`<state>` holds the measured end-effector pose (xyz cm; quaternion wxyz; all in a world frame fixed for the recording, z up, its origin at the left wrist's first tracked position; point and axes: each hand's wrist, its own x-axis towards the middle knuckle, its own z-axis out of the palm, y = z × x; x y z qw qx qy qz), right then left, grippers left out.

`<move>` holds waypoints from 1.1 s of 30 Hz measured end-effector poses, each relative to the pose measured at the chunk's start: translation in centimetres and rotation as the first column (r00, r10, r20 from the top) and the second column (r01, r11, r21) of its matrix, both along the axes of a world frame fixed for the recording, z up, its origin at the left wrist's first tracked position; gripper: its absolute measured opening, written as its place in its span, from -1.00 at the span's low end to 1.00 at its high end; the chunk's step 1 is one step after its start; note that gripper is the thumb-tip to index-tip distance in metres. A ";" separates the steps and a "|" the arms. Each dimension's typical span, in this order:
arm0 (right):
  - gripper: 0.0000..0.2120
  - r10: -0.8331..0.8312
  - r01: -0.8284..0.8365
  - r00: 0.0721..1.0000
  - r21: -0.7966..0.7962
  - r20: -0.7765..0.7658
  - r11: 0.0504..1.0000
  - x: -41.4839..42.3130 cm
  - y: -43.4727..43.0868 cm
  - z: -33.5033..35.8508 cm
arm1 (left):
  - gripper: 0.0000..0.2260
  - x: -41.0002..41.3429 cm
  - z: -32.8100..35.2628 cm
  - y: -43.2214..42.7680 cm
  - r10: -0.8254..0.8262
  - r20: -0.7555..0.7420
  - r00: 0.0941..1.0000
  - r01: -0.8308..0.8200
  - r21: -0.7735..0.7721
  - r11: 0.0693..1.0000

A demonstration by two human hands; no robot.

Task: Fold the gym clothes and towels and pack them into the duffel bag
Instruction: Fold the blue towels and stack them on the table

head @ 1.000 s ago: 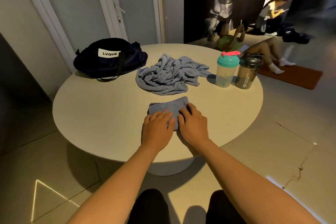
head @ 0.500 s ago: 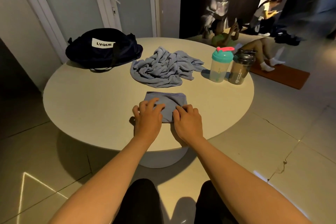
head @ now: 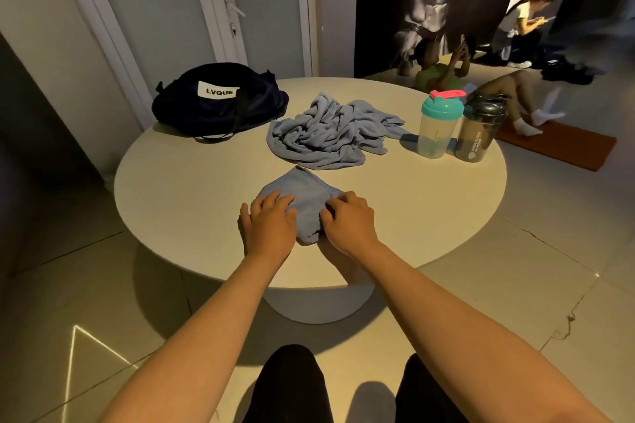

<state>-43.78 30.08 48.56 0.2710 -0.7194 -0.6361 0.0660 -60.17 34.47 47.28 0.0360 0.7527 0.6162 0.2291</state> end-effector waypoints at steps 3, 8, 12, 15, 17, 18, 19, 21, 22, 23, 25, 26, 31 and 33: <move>-0.74 0.111 -0.108 0.984 0.031 -0.138 0.994 -1.9 1.5 0.3 | -0.74 -1.2 0.6 -0.2 0.004 0.144 0.990 -0.003 -0.010 1.000; -0.73 0.258 -0.274 0.918 -0.012 -0.301 0.962 -4.1 4.4 1.8 | -0.62 -2.9 -0.3 -0.6 -0.069 -0.044 0.997 0.067 -0.037 0.997; -0.70 0.267 -0.265 0.950 0.030 -0.162 0.964 -5.3 6.8 0.7 | -0.61 -5.1 -0.5 2.6 -0.027 -0.182 0.983 0.028 0.000 1.000; -0.67 0.260 -0.264 0.963 -0.057 -0.077 0.963 -6.3 8.3 0.4 | -0.57 -6.6 -0.3 5.0 0.011 -0.208 0.978 -0.010 0.005 1.000; -0.63 0.303 -0.308 0.951 -0.090 -0.060 0.947 -7.4 9.4 0.2 | -0.54 -7.3 0.0 6.2 0.063 -0.209 0.976 -0.066 -0.005 0.998; -0.60 0.325 -0.330 0.944 -0.101 -0.058 0.939 -7.8 10.0 0.1 | -0.56 -7.6 0.2 6.7 0.091 -0.237 0.967 -0.096 -0.008 0.995; -0.58 0.343 -0.348 0.937 -0.119 -0.058 0.930 -8.3 10.6 -0.1 | -0.58 -7.7 0.5 7.2 0.119 -0.277 0.953 -0.124 0.000 0.992; -0.54 0.368 -0.370 0.929 -0.150 -0.048 0.917 -9.1 11.9 -0.5 | -0.59 -7.8 1.1 7.9 0.134 -0.307 0.942 -0.153 -0.036 0.988; -0.54 0.382 -0.385 0.923 -0.141 -0.045 0.912 -9.4 12.4 -0.6 | -0.55 -8.0 1.3 8.2 0.131 -0.291 0.948 -0.157 -0.068 0.985; -0.54 0.395 -0.398 0.917 -0.124 -0.044 0.909 -9.6 12.9 -0.7 | -0.53 -8.3 1.2 8.5 0.128 -0.267 0.955 -0.158 -0.092 0.983; -0.54 0.401 -0.401 0.916 -0.104 -0.020 0.910 -10.0 13.4 -0.6 | -0.53 -9.1 1.0 9.1 0.130 -0.251 0.959 -0.158 -0.096 0.983; -0.54 0.396 -0.393 0.918 -0.100 0.010 0.914 -10.0 13.5 -0.5 | -0.54 -9.7 0.7 9.5 0.128 -0.249 0.960 -0.157 -0.097 0.983; -0.54 0.344 -0.342 0.934 -0.030 0.095 0.939 -10.3 13.8 -0.6 | -0.58 -9.8 0.3 11.1 0.147 -0.226 0.963 -0.178 -0.124 0.976; -0.51 0.354 -0.355 0.935 -0.042 -0.029 0.934 -10.1 14.3 -0.6 | -0.58 -9.0 0.3 11.4 0.191 -0.240 0.952 -0.224 -0.115 0.968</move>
